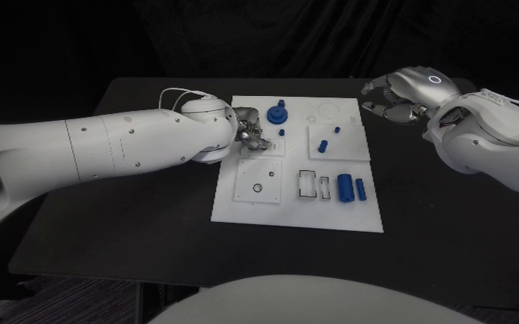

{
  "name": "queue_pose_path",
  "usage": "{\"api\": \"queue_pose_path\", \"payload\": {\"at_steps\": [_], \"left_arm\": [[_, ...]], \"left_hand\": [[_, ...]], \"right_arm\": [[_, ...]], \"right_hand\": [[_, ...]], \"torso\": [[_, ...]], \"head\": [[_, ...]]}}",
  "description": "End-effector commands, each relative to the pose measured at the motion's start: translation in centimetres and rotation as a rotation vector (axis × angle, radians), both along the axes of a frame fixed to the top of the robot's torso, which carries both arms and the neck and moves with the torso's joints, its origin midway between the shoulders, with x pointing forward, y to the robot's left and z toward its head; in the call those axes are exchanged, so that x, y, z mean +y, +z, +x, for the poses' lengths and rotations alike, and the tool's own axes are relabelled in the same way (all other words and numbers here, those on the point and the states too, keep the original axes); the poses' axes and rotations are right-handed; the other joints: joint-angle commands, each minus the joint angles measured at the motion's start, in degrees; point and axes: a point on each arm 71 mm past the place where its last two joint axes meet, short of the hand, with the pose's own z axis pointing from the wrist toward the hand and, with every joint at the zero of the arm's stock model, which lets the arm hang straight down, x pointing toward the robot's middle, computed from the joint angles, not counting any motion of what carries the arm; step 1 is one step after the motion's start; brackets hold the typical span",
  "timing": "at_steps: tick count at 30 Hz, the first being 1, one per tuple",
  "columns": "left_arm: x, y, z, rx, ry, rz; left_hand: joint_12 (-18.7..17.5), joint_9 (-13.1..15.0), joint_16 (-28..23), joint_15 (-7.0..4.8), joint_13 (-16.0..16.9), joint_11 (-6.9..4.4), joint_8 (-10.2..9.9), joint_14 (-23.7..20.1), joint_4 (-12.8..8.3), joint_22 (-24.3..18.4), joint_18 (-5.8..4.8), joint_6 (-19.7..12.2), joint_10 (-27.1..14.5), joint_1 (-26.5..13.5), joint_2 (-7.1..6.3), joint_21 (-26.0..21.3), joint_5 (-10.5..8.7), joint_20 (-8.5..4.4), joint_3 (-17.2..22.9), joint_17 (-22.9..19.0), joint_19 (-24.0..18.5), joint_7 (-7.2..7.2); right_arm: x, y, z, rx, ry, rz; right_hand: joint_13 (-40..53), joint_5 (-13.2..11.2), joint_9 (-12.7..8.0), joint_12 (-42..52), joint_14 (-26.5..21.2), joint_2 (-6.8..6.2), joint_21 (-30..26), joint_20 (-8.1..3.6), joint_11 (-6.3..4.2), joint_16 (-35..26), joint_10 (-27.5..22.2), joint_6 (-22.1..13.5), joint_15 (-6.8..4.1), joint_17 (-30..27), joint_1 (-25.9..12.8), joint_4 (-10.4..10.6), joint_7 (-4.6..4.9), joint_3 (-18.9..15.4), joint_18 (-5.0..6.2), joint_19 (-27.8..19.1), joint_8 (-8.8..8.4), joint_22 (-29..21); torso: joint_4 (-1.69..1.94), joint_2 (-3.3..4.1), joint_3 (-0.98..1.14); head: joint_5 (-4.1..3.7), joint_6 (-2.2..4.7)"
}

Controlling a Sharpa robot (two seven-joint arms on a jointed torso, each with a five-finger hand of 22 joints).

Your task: Assemble the parts on the task board

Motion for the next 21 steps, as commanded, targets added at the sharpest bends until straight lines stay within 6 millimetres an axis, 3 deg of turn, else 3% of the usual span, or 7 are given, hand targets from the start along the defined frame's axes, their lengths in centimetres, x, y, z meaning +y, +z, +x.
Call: {"api": "queue_pose_path", "payload": {"at_steps": [1, 21], "left_arm": [[-0.17, -0.31, -0.30, 0.021, -0.018, 0.000], [-0.24, -0.35, -0.51, 0.029, -0.027, 0.004]], "left_hand": [[-0.2, 0.1, 0.1, -0.24, 15.1, -0.21, -0.2, 6.1, 0.1, 9.1, 0.58, 0.5, 5.9, -0.5, 0.17, -0.2, 0.32, -0.46, 0.4, 15.1, 1.1, -0.26], [-0.2, 0.3, 0.1, -0.20, 15.1, -0.16, -0.4, 6.1, 0.2, 8.7, 0.71, 0.6, 5.9, -1.2, 0.12, -0.6, 0.26, -0.42, 0.9, 15.1, 0.8, -0.21]], "right_arm": [[-0.12, -0.04, 0.08, 0.004, -0.020, -0.002], [-0.10, -0.09, 0.12, 0.008, -0.020, -0.005]], "right_hand": [[15.1, 0.2, -0.1, 0.2, 6.0, -0.02, -0.4, -0.05, 0.34, 0.2, 6.2, 0.4, 0.13, 15.1, 0.5, -0.1, 0.06, 0.4, 0.79, -0.4, -0.38, 9.2], [15.1, 0.2, -0.1, 0.2, 6.0, 0.00, -0.5, -0.04, 0.36, 0.2, 6.2, 0.5, 0.14, 15.1, 0.5, -0.2, 0.08, 0.4, 0.82, -0.5, -0.40, 9.2]], "torso": [[-0.04, 0.05, -0.02], [-0.02, 0.09, -0.03]], "head": [[0.07, -0.01], [0.16, -0.01]]}}
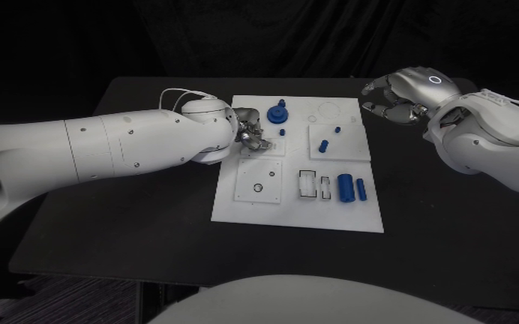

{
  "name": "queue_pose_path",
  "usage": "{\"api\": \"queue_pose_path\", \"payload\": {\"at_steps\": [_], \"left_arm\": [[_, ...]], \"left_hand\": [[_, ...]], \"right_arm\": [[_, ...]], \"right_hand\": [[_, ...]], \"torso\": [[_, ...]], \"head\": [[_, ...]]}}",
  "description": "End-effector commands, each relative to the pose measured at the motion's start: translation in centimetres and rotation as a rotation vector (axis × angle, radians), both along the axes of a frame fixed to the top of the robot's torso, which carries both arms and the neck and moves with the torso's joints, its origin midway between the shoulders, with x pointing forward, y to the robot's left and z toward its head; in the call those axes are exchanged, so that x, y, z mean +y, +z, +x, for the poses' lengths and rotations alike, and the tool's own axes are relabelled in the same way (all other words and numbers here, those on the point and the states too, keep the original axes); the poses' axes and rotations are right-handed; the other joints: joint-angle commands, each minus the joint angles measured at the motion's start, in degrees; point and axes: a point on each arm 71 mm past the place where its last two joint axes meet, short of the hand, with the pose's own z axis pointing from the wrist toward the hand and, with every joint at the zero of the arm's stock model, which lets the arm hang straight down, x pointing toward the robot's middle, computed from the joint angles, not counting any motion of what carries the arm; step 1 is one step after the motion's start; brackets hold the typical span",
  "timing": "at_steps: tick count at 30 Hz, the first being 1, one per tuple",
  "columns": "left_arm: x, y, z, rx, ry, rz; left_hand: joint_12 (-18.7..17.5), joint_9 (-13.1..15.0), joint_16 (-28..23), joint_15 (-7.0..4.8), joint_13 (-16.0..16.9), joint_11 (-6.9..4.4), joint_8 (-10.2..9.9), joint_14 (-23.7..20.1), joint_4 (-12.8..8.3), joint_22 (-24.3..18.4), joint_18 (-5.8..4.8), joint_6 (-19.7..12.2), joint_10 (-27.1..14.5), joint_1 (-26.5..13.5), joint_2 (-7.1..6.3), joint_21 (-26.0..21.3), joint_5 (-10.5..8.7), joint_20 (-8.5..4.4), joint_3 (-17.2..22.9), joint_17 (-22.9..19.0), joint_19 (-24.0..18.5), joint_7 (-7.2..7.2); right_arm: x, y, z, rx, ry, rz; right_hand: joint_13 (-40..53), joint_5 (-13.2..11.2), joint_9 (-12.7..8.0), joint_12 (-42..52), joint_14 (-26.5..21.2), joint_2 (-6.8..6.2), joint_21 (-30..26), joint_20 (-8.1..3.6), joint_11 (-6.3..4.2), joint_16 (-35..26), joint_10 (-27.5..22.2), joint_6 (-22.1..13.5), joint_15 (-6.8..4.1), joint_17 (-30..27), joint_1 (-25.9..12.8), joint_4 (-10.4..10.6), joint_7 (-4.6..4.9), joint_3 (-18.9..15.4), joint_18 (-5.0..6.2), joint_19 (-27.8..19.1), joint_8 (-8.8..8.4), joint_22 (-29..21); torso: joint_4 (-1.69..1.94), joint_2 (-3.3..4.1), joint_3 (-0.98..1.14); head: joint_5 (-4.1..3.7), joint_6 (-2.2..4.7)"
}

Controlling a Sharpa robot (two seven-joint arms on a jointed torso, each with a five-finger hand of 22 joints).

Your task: Assemble the parts on the task board

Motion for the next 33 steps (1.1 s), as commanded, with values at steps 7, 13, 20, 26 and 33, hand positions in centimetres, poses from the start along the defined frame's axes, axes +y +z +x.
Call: {"api": "queue_pose_path", "payload": {"at_steps": [7, 13, 20, 26, 33], "left_arm": [[-0.30, -0.41, -0.22, 0.027, -0.027, 0.002], [-0.21, -0.46, -0.11, 0.029, -0.024, 0.006], [0.01, -0.56, 0.06, 0.033, -0.020, 0.013], [0.07, -0.59, 0.14, 0.034, -0.022, 0.012], [0.07, -0.59, 0.21, 0.030, -0.023, 0.008]], "left_hand": [[-0.2, 0.4, 0.1, -0.13, 15.1, -0.09, -0.7, 6.1, 0.6, 8.7, 0.72, 0.4, 5.9, -2.4, 0.20, -0.5, -0.03, -0.33, 0.9, 15.1, 0.7, -0.10], [-0.2, 0.8, 0.1, 0.12, 15.1, 0.20, -1.7, 6.1, 0.9, 8.4, 0.81, 0.7, 5.9, -9.0, 1.02, -0.9, -0.24, -0.11, -0.2, 15.1, 0.5, 0.20], [-0.2, 0.7, 0.1, 0.29, 15.1, 0.40, -2.8, 6.1, 0.9, 8.2, 0.90, 0.7, 5.9, -12.8, 1.28, -1.2, -0.31, 0.05, -1.5, 15.1, 0.3, 0.44], [-0.2, 0.6, 0.1, 0.38, 15.1, 0.50, -3.6, 6.1, 0.9, 8.0, 0.96, 0.8, 5.9, -14.7, 0.81, -1.4, -0.33, 0.14, -2.5, 15.1, 0.2, 0.53], [-0.2, 0.5, 0.1, 0.41, 15.1, 0.52, -3.8, 6.1, 0.9, 7.9, 1.01, 0.8, 5.9, -15.3, 0.83, -1.6, -0.32, 0.17, -2.8, 15.1, 0.0, 0.55]], "right_arm": [[-0.15, -0.06, 0.07, 0.005, -0.020, -0.003], [-0.14, -0.07, 0.07, 0.006, -0.020, -0.004], [-0.18, -0.08, 0.05, 0.007, -0.021, -0.005], [-0.19, -0.09, 0.05, 0.009, -0.022, -0.006], [-0.17, -0.12, 0.07, 0.012, -0.022, -0.008]], "right_hand": [[15.1, 0.2, -0.1, 0.2, 6.0, 0.00, -0.2, -0.04, 0.36, 0.2, 6.2, 0.5, 0.14, 15.1, 0.5, 0.0, 0.08, 0.2, 0.82, -0.5, -0.40, 9.2], [15.1, 0.2, -0.1, 0.2, 6.0, 0.00, -0.2, -0.04, 0.36, 0.2, 6.2, 0.5, 0.14, 15.1, 0.5, 0.0, 0.08, 0.2, 0.82, -0.5, -0.40, 9.2], [15.1, 0.2, -0.1, 0.2, 6.0, 0.03, -0.3, -0.04, 0.38, 0.2, 6.2, 0.5, 0.16, 15.1, 0.5, 0.0, 0.10, 0.3, 0.82, -0.5, -0.41, 9.2], [15.1, 0.2, -0.1, 0.2, 6.0, 0.03, -0.3, -0.04, 0.38, 0.2, 6.2, 0.5, 0.16, 15.1, 0.5, 0.0, 0.10, 0.3, 0.82, -0.5, -0.41, 9.2], [15.1, 0.2, -0.1, 0.2, 6.0, 0.03, -0.3, -0.04, 0.38, 0.2, 6.2, 0.5, 0.16, 15.1, 0.5, 0.0, 0.10, 0.3, 0.82, -0.5, -0.41, 9.2]], "torso": [[-0.01, -0.03, 0.01], [-0.02, -0.06, 0.02], [-0.05, -0.06, 0.08], [-0.03, 0.00, 0.07], [-0.03, 0.03, 0.03]], "head": [[-0.13, -0.01], [-0.10, -0.01], [-0.05, -0.01], [0.01, -0.01], [0.08, -0.01]]}}
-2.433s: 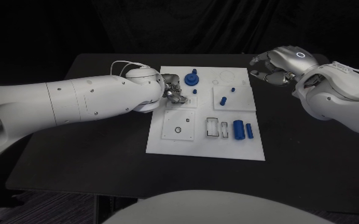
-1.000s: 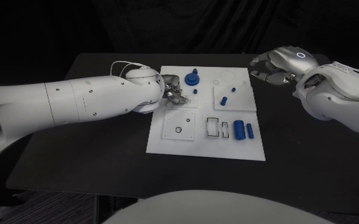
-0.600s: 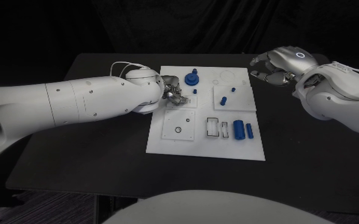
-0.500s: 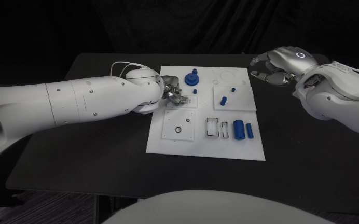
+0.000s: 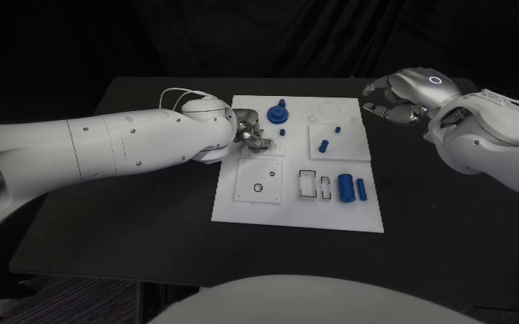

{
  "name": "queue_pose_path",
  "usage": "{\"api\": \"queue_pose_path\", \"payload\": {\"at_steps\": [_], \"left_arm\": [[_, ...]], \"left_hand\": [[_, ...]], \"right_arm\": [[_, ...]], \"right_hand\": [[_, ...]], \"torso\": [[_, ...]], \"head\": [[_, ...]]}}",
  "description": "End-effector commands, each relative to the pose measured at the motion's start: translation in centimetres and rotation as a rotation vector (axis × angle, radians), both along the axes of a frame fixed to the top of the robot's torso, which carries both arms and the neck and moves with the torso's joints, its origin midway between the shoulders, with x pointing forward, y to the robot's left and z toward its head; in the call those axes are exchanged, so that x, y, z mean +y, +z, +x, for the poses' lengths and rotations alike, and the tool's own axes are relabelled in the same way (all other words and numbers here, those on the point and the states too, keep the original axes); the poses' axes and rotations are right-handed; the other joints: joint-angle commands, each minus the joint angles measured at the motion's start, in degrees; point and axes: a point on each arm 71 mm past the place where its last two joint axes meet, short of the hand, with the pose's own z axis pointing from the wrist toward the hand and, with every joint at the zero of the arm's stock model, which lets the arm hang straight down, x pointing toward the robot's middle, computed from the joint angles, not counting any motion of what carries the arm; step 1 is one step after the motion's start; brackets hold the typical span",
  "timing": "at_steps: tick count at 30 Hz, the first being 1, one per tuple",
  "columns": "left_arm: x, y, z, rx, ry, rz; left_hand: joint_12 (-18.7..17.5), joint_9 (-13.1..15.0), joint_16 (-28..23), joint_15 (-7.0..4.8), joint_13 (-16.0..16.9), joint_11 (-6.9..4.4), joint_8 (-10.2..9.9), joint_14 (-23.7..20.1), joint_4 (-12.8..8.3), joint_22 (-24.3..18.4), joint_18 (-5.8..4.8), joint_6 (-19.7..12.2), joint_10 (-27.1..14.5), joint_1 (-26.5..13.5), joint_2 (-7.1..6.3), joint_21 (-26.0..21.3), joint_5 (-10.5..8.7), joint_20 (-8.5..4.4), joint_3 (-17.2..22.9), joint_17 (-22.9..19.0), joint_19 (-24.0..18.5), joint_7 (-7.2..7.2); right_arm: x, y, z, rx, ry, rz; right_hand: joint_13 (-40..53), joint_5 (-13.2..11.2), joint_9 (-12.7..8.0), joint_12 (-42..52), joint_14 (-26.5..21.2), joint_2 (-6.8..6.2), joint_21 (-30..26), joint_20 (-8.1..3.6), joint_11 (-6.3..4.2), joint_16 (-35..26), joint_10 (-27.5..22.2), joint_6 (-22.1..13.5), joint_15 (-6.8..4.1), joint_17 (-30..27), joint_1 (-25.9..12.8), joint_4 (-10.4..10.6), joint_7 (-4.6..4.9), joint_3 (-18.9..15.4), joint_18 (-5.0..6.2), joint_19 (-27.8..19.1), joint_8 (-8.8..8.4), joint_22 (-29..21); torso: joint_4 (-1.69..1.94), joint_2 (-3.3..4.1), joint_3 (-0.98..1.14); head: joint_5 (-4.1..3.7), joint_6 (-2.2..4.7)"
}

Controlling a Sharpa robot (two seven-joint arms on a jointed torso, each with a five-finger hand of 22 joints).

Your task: Assemble the parts on the task board

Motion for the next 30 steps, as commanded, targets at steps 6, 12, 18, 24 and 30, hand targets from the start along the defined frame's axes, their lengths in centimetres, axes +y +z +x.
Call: {"api": "queue_pose_path", "payload": {"at_steps": [6, 12, 18, 24, 30], "left_arm": [[-0.24, -0.13, -0.07, 0.001, -0.023, -0.023], [-0.28, -0.04, 0.01, -0.013, -0.025, -0.039], [-0.34, -0.02, 0.05, -0.019, -0.028, -0.047], [-0.33, -0.04, 0.11, -0.020, -0.029, -0.048], [-0.31, -0.08, 0.17, -0.019, -0.028, -0.046]], "left_hand": [[-0.2, -0.1, 0.1, 0.45, 15.1, 0.37, -0.6, 6.1, 0.0, 7.7, 1.08, -0.1, 6.1, -1.3, 0.26, -0.6, -0.13, 0.20, -0.4, 15.1, -0.2, 0.48], [-0.2, -0.2, 0.1, 0.54, 15.1, 0.48, -1.1, 6.1, -0.1, 7.5, 1.14, -0.6, 6.1, -1.5, 0.61, -0.8, -0.06, 0.27, -0.4, 15.1, -0.3, 0.62], [-0.2, -0.1, 0.1, 0.69, 15.1, 0.66, -1.7, 6.1, -0.3, 7.4, 1.18, -1.3, 6.1, -0.8, 0.85, -1.0, -0.02, 0.40, -0.1, 15.1, -0.5, 0.82], [-0.2, 0.0, 0.1, 0.74, 15.1, 0.69, -1.8, 6.1, -0.3, 7.3, 1.20, -1.4, 6.1, -0.5, 0.78, -1.1, -0.02, 0.44, 0.0, 15.1, -0.5, 0.85], [-0.2, 0.0, 0.1, 0.75, 15.1, 0.70, -1.8, 6.1, -0.4, 7.4, 1.20, -1.4, 6.1, -0.4, 0.77, -1.1, -0.02, 0.45, 0.0, 15.1, -0.5, 0.86]], "right_arm": [[-0.12, -0.07, 0.06, 0.007, -0.019, -0.005], [-0.10, -0.09, 0.08, 0.008, -0.019, -0.006], [-0.08, -0.12, 0.09, 0.010, -0.020, -0.007], [-0.07, -0.13, 0.11, 0.011, -0.021, -0.008], [-0.07, -0.14, 0.13, 0.012, -0.021, -0.008]], "right_hand": [[15.1, 0.2, -0.1, 0.2, 6.0, 0.03, -0.3, -0.04, 0.38, 0.2, 6.2, 0.4, 0.16, 15.1, 0.5, 0.0, -0.06, 0.3, 0.82, -0.5, -0.20, 9.2], [15.1, 0.2, -0.1, 0.2, 6.0, 0.03, -0.3, -0.04, 0.38, 0.2, 6.2, 0.4, 0.16, 15.1, 0.5, 0.0, -0.06, 0.3, 0.82, -0.5, -0.20, 9.2], [15.1, 0.2, -0.2, 0.2, 6.0, 0.04, -0.4, -0.02, 0.41, 0.2, 6.2, 0.5, 0.18, 15.1, 0.4, -0.1, -0.03, 0.4, 0.84, -0.5, -0.24, 9.2], [15.1, 0.2, -0.2, 0.2, 6.0, 0.04, -0.4, -0.02, 0.41, 0.2, 6.2, 0.5, 0.18, 15.1, 0.4, -0.1, -0.03, 0.4, 0.84, -0.5, -0.24, 9.2], [15.1, 0.2, -0.2, 0.2, 6.0, 0.04, -0.4, -0.02, 0.41, 0.2, 6.2, 0.5, 0.18, 15.1, 0.4, -0.1, -0.03, 0.4, 0.84, -0.5, -0.24, 9.2]], "torso": [[0.01, 0.01, -0.04], [0.02, 0.02, -0.06], [0.00, -0.01, -0.04], [-0.02, -0.04, -0.03], [-0.03, 0.00, -0.02]], "head": [[0.12, -0.01], [0.11, -0.01], [0.13, -0.01], [0.19, -0.01], [0.15, -0.01]]}}
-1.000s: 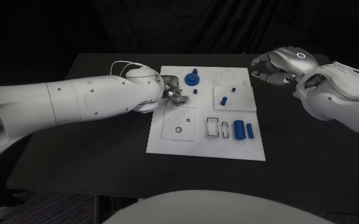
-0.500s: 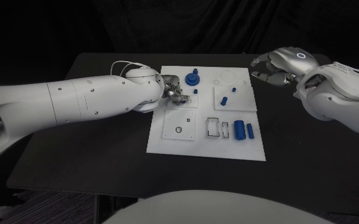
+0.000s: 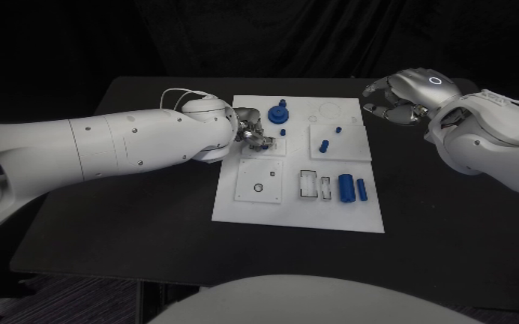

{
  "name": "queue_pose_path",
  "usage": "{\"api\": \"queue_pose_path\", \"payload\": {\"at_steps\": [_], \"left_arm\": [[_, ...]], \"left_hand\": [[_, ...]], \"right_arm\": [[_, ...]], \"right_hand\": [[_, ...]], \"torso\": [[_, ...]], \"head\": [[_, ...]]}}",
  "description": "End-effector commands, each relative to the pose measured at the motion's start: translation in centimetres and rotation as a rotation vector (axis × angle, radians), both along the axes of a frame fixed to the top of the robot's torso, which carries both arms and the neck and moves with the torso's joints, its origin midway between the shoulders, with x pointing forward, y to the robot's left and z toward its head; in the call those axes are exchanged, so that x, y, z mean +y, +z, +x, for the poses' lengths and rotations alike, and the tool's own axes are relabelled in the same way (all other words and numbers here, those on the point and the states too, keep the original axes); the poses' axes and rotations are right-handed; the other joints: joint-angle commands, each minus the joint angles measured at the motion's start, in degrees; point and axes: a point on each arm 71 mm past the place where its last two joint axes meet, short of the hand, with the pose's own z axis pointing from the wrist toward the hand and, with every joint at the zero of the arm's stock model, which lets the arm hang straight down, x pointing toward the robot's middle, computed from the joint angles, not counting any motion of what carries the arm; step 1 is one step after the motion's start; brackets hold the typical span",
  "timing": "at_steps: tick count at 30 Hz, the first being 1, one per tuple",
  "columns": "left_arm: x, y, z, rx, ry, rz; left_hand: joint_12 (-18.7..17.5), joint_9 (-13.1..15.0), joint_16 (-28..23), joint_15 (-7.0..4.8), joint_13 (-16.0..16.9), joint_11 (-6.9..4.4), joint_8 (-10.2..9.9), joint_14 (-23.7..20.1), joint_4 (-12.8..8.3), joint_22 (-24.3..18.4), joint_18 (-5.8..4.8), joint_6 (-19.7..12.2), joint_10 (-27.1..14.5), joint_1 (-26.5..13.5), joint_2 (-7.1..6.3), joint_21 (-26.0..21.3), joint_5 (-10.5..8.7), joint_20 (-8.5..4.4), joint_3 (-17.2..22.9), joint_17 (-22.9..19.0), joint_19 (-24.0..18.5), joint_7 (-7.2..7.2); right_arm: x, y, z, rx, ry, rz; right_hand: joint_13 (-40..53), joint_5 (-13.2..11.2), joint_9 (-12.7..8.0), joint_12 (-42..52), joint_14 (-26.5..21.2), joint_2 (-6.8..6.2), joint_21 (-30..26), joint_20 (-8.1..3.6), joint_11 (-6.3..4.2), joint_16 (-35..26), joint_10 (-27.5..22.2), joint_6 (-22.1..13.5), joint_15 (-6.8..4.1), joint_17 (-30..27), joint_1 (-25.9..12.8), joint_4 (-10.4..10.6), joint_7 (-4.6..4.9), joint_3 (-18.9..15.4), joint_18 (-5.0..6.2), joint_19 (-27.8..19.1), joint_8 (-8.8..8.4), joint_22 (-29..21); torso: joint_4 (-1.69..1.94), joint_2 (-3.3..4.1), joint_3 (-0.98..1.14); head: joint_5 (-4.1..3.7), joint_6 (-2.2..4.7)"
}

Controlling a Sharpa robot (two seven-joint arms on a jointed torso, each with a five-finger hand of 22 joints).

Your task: Assemble the parts on the task board

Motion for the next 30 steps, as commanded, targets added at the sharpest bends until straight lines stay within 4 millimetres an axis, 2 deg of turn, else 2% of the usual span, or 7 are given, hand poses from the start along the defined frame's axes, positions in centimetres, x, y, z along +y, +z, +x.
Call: {"api": "queue_pose_path", "payload": {"at_steps": [1, 13, 20, 30], "left_arm": [[-0.26, -0.07, -0.06, -0.001, -0.014, -0.018], [-0.22, -0.15, -0.08, 0.005, -0.017, -0.014], [-0.17, -0.17, -0.15, 0.007, -0.020, -0.015], [-0.20, -0.16, -0.31, 0.010, -0.024, -0.016]], "left_hand": [[-0.2, 0.1, 0.1, 0.34, 15.1, 0.31, -0.3, 6.1, -0.4, 7.4, 0.67, -0.5, 6.1, 0.6, -0.10, -0.3, -0.02, 0.24, 0.0, 15.1, -0.3, 0.03], [-0.2, 0.6, 0.1, 0.35, 15.1, 0.25, -0.1, 6.1, -0.6, 7.5, 0.68, 0.1, 6.1, 2.4, 0.28, -0.3, 0.00, 0.31, 0.7, 15.1, -0.2, -0.11], [-0.2, 1.2, 0.1, 0.23, 15.1, 0.09, 0.0, 6.1, -1.1, 7.6, 0.68, 0.5, 6.1, 4.4, 0.11, -0.4, -0.01, 0.25, 1.2, 15.1, -0.2, -0.31], [-0.2, 1.4, 0.1, 0.19, 15.1, 0.04, 0.0, 6.1, -1.3, 7.6, 0.67, 0.6, 6.1, 5.0, 0.07, -0.4, -0.01, 0.22, 1.4, 15.1, -0.2, -0.37]], "right_arm": [[-0.14, -0.07, 0.07, 0.006, -0.021, -0.002], [-0.25, -0.14, 0.17, 0.022, -0.030, 0.014], [-0.30, -0.16, 0.21, 0.024, -0.032, 0.014], [-0.36, -0.18, 0.23, 0.026, -0.034, 0.012]], "right_hand": [[15.1, 0.2, -0.1, 0.2, 6.0, 0.05, -0.2, -0.02, 0.40, 0.2, 6.2, 0.5, 0.18, 15.1, 0.4, -0.1, -0.03, 0.4, 0.84, -0.5, -0.24, 9.2], [15.1, 0.2, -0.1, 0.2, 6.0, 0.04, -0.3, -0.01, 0.42, 0.2, 6.2, 0.5, 0.19, 15.1, 0.4, -0.1, -0.02, 0.4, 0.86, -0.6, -0.26, 9.1], [15.1, 0.2, -0.1, 0.2, 6.0, 0.04, -0.3, -0.01, 0.42, 0.2, 6.2, 0.5, 0.19, 15.1, 0.4, -0.1, -0.02, 0.4, 0.86, -0.6, -0.26, 9.1], [15.1, 0.2, -0.1, 0.2, 6.0, 0.04, -0.3, -0.01, 0.42, 0.2, 6.2, 0.5, 0.19, 15.1, 0.4, -0.1, -0.02, 0.4, 0.86, -0.6, -0.26, 9.1]], "torso": [[0.00, 0.03, 0.03], [-0.03, 0.03, 0.04], [-0.01, 0.03, 0.02], [0.02, 0.01, 0.04]], "head": [[-0.06, -0.01], [0.11, -0.01], [0.12, -0.01], [0.21, -0.01]]}}
